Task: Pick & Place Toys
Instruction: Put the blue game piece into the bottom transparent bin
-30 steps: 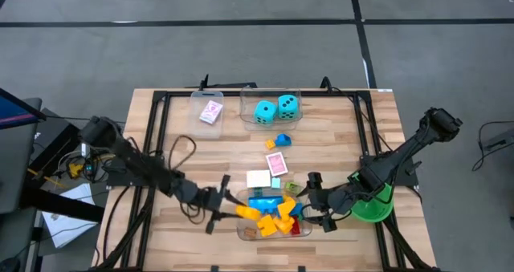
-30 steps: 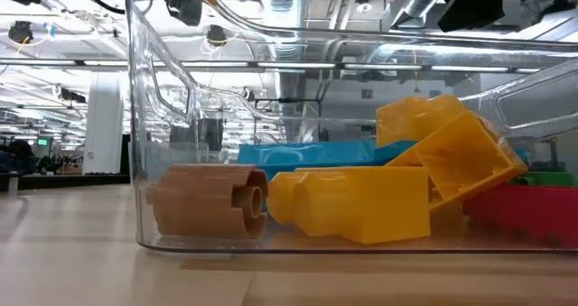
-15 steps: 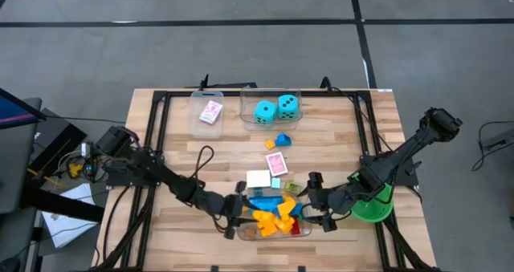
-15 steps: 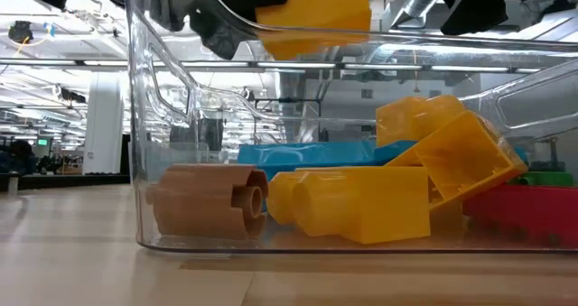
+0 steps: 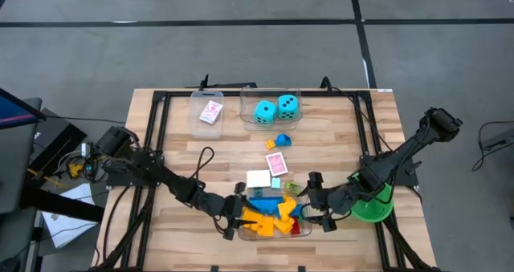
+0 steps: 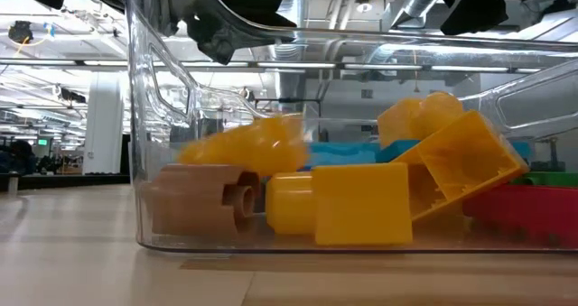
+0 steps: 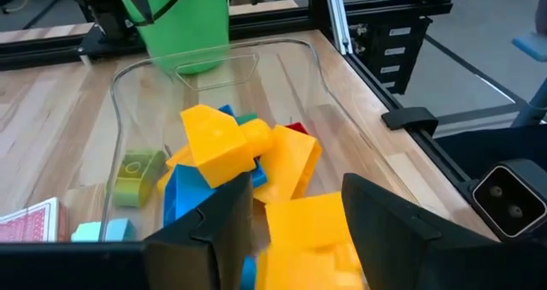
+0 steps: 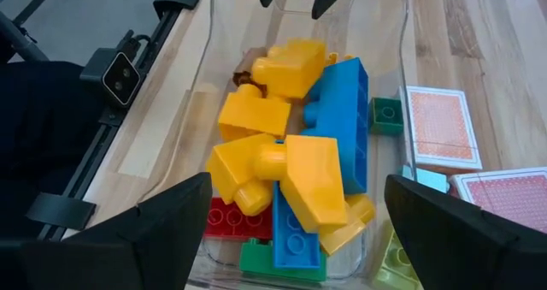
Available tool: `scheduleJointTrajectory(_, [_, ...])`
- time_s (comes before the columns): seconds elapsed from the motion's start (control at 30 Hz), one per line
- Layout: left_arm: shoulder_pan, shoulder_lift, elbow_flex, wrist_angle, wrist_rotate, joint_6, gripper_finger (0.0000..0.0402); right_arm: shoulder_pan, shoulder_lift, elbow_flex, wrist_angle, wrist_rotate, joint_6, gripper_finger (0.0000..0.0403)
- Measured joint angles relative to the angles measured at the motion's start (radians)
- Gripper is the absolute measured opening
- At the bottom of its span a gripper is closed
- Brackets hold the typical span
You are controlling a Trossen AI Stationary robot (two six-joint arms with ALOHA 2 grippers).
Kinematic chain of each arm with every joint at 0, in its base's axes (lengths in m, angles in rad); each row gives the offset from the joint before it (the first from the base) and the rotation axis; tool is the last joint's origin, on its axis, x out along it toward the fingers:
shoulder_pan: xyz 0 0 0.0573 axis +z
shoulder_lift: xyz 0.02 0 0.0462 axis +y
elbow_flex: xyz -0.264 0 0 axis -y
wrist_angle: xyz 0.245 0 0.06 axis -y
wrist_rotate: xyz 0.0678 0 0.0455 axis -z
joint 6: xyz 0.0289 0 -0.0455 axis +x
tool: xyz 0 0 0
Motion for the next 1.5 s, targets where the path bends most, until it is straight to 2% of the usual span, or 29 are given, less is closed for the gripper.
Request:
scheduleJointTrajectory(0.1, [0.000,0.000,0.000,0.002,0.000,0.002,0.0175,0.000,0.000,0.000,0.000,0.024,0.001,0.0340])
scheduleJointTrajectory(0.27, [-0.005,-0.013,0.000,-0.010,0.000,0.005,0.0176,-0.008,0.000,0.000,0.000,0.188,0.072,0.0340])
scheduleJointTrajectory(0.4, [-0.016,-0.069,0.000,-0.084,0.000,0.005,0.0176,-0.048,0.000,0.000,-0.012,0.291,0.144,0.0340])
scheduleJointTrajectory(0.5, [-0.022,-0.124,-0.021,-0.115,-0.011,-0.016,0.0176,-0.108,0.000,0.000,-0.058,0.328,0.190,0.0340])
scheduleJointTrajectory(0.63, [-0.023,-0.189,-0.087,-0.120,-0.087,-0.078,0.0176,-0.237,0.000,0.000,-0.080,0.330,0.235,0.0340])
scheduleJointTrajectory(0.8, [-0.022,-0.257,-0.177,-0.084,-0.209,-0.165,0.0176,-0.436,0.005,0.000,-0.020,0.254,0.239,0.0340])
scheduleJointTrajectory(1.0, [-0.022,-0.317,-0.259,-0.015,-0.230,-0.209,0.0176,-0.628,0.075,0.000,0.003,0.152,0.284,0.0340])
scheduleJointTrajectory(1.23, [-0.022,-0.324,-0.289,0.031,-0.231,-0.209,0.0176,-0.684,0.245,0.063,-0.050,0.159,0.358,0.0340])
scheduleJointTrajectory(1.5, [-0.037,-0.324,-0.289,0.050,-0.223,-0.209,0.0176,-0.660,0.443,0.255,-0.233,0.290,0.412,0.0340])
